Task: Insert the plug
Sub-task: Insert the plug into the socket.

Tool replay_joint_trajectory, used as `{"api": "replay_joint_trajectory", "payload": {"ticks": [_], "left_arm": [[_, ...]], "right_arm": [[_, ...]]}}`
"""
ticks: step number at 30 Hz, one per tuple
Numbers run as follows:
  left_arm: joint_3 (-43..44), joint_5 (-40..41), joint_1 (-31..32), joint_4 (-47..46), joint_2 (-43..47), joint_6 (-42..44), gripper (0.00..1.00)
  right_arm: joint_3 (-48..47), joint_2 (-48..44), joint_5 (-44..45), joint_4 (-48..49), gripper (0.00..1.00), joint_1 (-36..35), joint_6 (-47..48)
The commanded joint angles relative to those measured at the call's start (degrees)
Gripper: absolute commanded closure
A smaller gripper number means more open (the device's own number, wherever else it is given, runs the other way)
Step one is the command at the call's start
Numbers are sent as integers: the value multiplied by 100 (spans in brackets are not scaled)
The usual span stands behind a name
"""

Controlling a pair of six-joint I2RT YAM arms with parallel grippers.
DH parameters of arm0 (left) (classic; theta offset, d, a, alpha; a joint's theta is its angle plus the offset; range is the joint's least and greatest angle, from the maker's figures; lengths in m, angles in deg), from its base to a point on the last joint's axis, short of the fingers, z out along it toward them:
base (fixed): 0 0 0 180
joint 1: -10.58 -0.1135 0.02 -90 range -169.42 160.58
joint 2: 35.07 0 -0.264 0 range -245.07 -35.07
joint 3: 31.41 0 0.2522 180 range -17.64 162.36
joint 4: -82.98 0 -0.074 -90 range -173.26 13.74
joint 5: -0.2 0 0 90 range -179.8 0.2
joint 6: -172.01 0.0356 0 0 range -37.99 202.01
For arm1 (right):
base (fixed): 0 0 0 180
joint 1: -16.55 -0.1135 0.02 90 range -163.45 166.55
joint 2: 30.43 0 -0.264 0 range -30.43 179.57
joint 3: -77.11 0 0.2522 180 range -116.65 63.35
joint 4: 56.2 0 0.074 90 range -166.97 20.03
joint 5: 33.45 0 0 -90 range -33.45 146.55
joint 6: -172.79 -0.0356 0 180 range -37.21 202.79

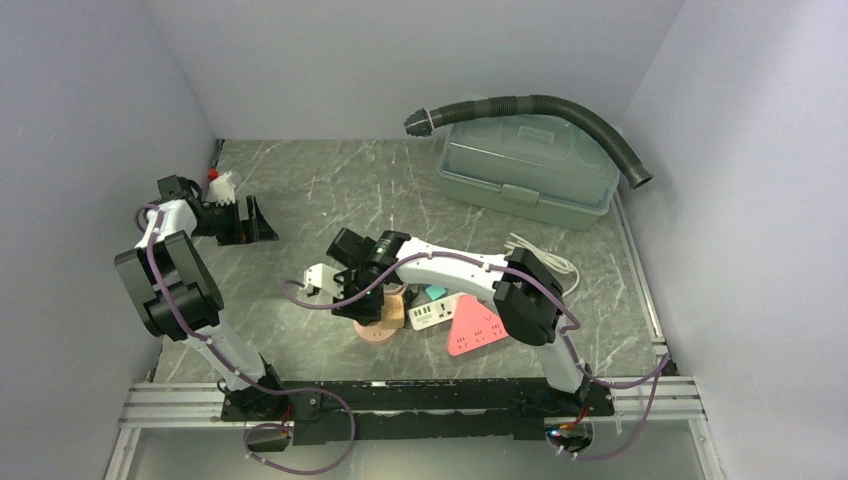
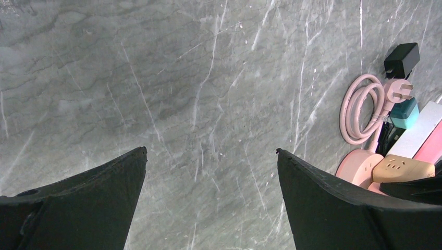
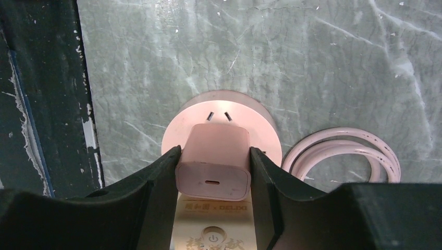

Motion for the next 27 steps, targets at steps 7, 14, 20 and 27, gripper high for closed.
{"api": "replay_joint_trajectory", "payload": {"ticks": [7,14,20,27], "left_arm": [[156,-217,-37,17,-28,117,0],[159,-255,-42,19,-37,94,0],[111,-240,-41,-6,-26,100,0],[119,-244,-51,-6,-28,114,0]], "right_arm": [[-177,196,259,-784,100,-39,69],[-345,266,354,-772,100,-39,-26],[-710,435,360,-864,100,-44,-83],[-767,527,240,-816,100,-79,-174]]}}
